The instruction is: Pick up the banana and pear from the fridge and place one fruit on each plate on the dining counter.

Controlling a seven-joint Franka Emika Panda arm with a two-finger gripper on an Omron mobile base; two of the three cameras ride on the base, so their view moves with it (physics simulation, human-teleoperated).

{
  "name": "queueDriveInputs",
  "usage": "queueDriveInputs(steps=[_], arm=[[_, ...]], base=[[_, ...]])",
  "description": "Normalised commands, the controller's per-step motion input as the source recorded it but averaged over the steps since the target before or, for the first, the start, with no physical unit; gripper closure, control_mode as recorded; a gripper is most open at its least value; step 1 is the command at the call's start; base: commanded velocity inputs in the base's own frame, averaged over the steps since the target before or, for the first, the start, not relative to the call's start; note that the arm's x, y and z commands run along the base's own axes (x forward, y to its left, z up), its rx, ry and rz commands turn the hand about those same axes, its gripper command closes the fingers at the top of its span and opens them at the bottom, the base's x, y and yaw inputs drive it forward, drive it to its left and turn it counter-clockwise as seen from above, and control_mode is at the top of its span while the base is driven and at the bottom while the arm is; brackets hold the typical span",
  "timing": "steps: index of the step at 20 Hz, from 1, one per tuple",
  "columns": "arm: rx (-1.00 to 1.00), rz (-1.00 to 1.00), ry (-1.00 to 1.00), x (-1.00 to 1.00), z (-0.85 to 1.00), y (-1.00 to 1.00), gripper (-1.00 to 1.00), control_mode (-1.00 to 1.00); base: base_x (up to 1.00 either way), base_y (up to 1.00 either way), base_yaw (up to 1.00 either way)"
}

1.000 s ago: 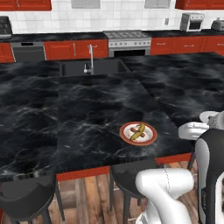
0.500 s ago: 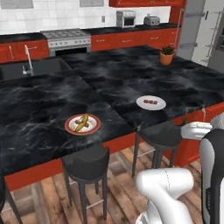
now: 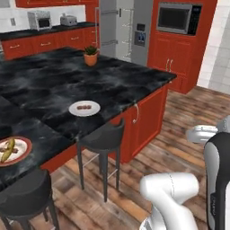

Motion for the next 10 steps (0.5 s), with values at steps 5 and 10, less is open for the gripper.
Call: queueDriveInputs(steps=[5,10], arm=[[0.0,0.0,0.0,0.0,0.0,0.0,-1.0,1.0],[0.0,0.0,0.0,0.0,0.0,0.0,-1.0,1.0]], base=[[0.33,-0.95,-0.23],[0.5,-1.0,-0.01]])
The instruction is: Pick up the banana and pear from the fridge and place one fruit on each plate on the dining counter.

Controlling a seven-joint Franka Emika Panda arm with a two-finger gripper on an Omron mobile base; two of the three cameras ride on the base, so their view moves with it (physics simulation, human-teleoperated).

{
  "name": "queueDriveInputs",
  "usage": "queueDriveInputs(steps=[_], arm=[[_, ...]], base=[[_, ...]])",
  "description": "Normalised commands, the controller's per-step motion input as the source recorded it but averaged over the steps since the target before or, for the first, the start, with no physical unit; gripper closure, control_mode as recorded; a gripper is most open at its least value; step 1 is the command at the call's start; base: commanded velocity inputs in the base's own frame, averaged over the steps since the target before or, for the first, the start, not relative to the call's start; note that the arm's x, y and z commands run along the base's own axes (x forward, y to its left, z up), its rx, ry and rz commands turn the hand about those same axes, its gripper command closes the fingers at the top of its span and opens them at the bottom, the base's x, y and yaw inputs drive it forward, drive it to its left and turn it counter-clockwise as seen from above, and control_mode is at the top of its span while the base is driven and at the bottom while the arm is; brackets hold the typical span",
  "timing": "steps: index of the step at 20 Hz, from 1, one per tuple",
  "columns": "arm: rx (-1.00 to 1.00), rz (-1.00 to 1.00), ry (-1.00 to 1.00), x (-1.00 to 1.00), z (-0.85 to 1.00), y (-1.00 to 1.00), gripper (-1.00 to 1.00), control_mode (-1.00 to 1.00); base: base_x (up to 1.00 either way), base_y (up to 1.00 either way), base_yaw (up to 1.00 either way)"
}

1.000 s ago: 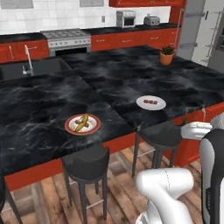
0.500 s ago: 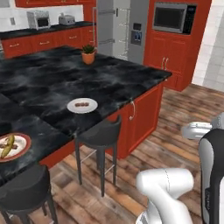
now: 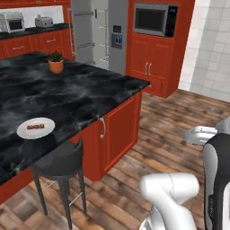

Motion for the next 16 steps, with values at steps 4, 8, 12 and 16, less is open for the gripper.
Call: queueDriveInputs(steps=[4,8,12,16], arm=[[0.0,0.0,0.0,0.0,0.0,0.0,-1.0,1.0],[0.0,0.0,0.0,0.0,0.0,0.0,-1.0,1.0],[0.0,0.0,0.0,0.0,0.0,0.0,-1.0,1.0],[0.0,0.0,0.0,0.0,0.0,0.0,-1.0,1.0]], base=[[0.56,-0.99,0.0],[0.68,-0.99,0.0],[0.78,-0.93,0.02],[0.84,-0.93,0.13]])
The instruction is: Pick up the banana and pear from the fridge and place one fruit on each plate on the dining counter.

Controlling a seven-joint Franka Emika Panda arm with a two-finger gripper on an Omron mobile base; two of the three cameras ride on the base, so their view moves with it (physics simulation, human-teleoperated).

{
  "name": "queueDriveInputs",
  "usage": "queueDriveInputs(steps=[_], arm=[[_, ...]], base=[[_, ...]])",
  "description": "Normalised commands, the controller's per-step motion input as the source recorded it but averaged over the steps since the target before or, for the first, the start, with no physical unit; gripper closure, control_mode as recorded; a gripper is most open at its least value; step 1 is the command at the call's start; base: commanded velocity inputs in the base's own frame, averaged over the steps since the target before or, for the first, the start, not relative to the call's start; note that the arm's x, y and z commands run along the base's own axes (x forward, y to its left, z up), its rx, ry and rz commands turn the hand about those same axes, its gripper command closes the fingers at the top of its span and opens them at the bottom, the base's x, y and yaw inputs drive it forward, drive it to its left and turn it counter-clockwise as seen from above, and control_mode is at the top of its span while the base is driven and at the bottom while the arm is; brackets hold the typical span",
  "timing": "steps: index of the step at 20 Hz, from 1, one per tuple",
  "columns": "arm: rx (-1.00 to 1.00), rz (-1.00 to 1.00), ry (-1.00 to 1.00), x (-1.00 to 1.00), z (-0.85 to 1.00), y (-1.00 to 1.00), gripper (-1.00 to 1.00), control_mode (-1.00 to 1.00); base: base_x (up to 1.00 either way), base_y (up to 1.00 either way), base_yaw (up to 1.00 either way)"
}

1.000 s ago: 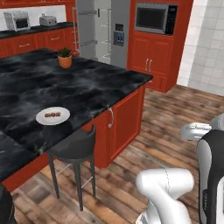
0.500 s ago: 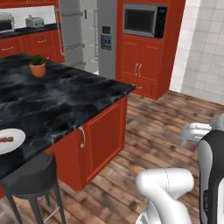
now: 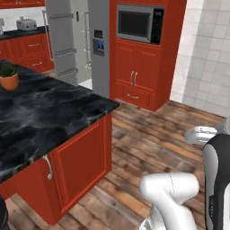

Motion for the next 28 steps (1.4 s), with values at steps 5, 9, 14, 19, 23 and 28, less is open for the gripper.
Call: queueDriveInputs(steps=[5,9,14,19,23,28], arm=[[0.0,0.0,0.0,0.0,0.0,0.0,-1.0,1.0],[0.0,0.0,0.0,0.0,0.0,0.0,-1.0,1.0],[0.0,0.0,0.0,0.0,0.0,0.0,-1.0,1.0],[0.0,0.0,0.0,0.0,0.0,0.0,-1.0,1.0],[0.0,0.0,0.0,0.0,0.0,0.0,-1.0,1.0],[0.0,0.0,0.0,0.0,0.0,0.0,-1.0,1.0]], base=[[0.75,-0.93,0.24],[0.76,-0.81,0.31],[0.8,-0.74,0.35],[0.83,-0.69,0.38],[0.94,-0.63,0.38],[1.0,-0.57,0.39]])
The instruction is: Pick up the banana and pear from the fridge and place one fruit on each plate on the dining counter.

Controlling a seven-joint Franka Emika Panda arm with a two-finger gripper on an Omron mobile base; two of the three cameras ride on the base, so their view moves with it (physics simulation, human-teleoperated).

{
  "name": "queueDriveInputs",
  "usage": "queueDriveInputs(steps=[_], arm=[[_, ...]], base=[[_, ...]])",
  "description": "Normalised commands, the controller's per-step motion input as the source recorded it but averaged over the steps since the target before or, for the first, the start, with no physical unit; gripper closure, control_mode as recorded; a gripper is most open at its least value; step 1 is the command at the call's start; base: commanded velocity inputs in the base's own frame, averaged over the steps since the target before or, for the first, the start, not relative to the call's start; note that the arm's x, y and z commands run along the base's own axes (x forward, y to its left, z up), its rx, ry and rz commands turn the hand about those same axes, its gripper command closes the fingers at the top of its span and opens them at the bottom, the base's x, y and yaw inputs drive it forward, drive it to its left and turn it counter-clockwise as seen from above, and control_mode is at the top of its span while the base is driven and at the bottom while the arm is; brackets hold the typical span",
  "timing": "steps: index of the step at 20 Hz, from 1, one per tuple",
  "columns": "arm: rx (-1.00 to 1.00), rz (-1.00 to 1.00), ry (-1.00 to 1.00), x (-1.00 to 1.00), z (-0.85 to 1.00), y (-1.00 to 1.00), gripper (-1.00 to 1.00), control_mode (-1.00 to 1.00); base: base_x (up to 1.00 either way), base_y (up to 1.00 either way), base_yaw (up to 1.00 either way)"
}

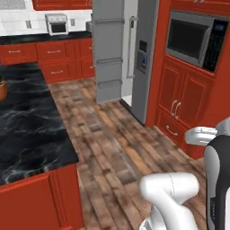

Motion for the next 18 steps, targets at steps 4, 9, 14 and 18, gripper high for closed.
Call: queueDriveInputs(steps=[4,9,14,18], arm=[[0.0,0.0,0.0,0.0,0.0,0.0,-1.0,1.0],[0.0,0.0,0.0,0.0,0.0,0.0,-1.0,1.0],[0.0,0.0,0.0,0.0,0.0,0.0,-1.0,1.0],[0.0,0.0,0.0,0.0,0.0,0.0,-1.0,1.0]], base=[[1.0,-0.54,0.37],[1.0,-0.55,0.37],[1.0,-0.46,0.25],[1.0,-0.33,0.06]])
